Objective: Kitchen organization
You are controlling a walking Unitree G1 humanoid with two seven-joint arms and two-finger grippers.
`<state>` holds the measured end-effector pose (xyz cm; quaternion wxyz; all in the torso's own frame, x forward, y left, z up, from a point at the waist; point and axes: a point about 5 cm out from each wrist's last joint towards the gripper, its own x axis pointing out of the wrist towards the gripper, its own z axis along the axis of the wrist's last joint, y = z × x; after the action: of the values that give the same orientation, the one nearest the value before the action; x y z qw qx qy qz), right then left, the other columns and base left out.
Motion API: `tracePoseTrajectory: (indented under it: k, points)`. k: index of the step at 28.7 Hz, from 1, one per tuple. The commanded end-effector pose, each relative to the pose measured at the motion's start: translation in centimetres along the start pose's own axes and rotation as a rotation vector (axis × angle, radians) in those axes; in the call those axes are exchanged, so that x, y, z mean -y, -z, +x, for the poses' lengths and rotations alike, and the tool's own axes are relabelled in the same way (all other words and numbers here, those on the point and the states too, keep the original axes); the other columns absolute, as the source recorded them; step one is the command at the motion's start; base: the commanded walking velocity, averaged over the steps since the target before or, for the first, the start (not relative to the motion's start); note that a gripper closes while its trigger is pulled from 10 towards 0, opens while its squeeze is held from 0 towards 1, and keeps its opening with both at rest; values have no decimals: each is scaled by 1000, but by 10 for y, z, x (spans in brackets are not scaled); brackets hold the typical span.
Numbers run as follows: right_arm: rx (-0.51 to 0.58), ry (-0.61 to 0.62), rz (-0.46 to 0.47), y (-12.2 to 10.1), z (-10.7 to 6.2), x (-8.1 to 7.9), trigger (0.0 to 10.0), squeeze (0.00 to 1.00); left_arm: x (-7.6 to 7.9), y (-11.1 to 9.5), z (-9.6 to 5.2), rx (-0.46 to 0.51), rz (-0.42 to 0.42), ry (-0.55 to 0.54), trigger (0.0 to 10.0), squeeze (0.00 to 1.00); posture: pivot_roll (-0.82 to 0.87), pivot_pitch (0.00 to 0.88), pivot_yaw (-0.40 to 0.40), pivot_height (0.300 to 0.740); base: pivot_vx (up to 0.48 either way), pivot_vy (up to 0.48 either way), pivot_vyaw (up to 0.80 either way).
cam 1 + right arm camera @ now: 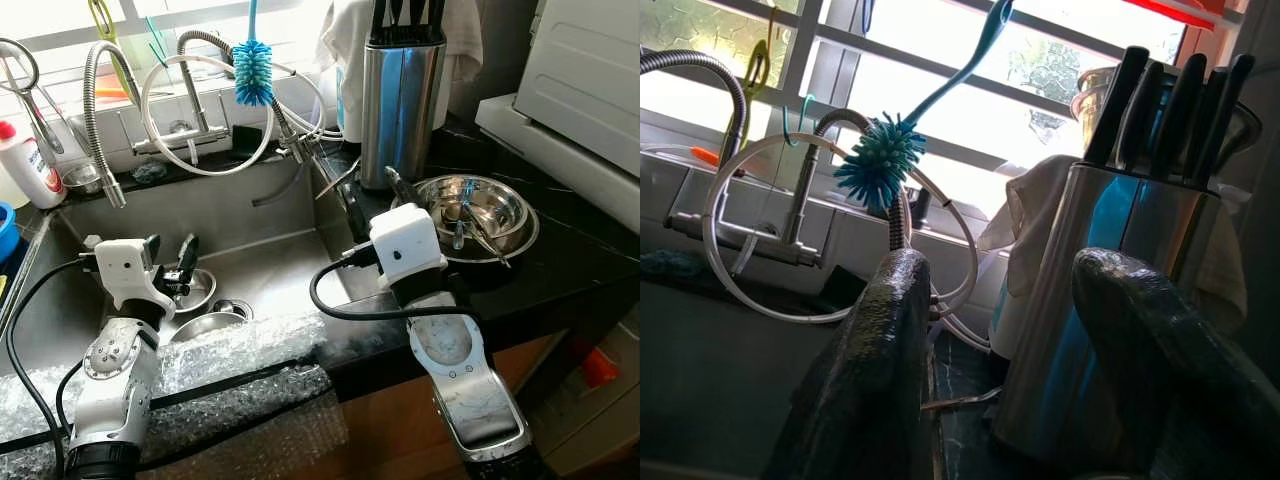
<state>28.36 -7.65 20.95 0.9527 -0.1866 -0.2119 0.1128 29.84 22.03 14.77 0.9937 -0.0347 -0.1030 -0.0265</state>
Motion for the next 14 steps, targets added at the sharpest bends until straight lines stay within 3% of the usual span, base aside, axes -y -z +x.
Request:
tracePoseTrajectory:
  k: [1,10,14]
  points:
    - [2,-5,11,-2,3,-1,10000,0,-3,0,1,-5,11,-8,10000,0,-63,0,106,740,0,0,0]
    - [-10,-2,17,-1,4,-1,10000,0,-3,1,2,-17,-1,-9,10000,0,-63,0,106,740,0,32,0]
    - [-16,-1,22,0,4,-2,10000,0,-2,1,3,-22,5,-7,10000,0,-64,0,107,740,0,341,-628]
